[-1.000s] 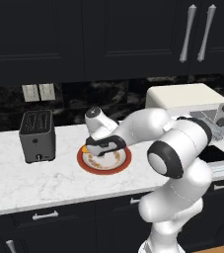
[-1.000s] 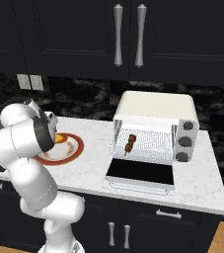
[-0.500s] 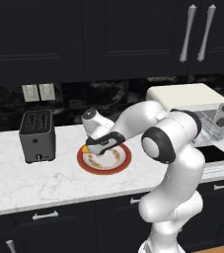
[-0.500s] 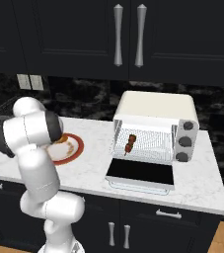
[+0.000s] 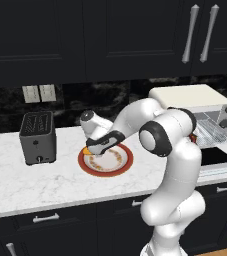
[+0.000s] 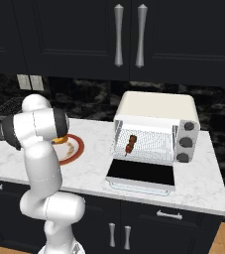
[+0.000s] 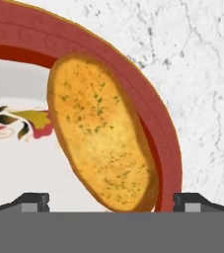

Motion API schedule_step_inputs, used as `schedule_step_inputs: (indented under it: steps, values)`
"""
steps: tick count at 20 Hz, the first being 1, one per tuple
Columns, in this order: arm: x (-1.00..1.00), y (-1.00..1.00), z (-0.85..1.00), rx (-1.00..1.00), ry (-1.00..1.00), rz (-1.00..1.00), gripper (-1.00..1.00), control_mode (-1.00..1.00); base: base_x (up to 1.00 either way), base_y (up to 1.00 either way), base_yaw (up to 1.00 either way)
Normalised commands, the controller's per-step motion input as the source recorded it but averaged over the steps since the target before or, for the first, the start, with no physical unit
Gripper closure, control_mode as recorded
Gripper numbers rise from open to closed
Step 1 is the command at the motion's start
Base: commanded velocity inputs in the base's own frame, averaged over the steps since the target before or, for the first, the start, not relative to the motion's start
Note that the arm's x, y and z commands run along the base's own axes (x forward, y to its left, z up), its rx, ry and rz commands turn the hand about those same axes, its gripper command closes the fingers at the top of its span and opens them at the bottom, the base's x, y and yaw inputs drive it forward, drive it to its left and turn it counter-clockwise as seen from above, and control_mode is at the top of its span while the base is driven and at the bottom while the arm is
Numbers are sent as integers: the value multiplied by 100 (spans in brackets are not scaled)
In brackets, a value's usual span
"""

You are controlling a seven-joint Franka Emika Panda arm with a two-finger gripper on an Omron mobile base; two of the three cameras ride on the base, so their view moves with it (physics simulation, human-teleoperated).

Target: Pick up the kebab skewer and baguette bread, and place them inside the toaster oven. Close the toaster oven door and start by setting the timer.

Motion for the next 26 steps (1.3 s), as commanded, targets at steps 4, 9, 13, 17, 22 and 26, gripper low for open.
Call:
schedule_step_inputs:
  steps: [4,9,13,17,22,26]
  values:
    - [6,1,-18,0,4,0,-100,-100,0,0,0]
    - [4,2,-12,0,4,0,-100,-100,0,0,0]
    - [18,4,-1,0,0,1,-100,-100,0,0,0]
    - [17,15,-8,0,0,1,-100,-100,0,0,0]
    - [12,7,-18,0,2,0,-100,-100,0,0,0]
    - [2,0,-22,0,4,0,-100,-100,0,0,0]
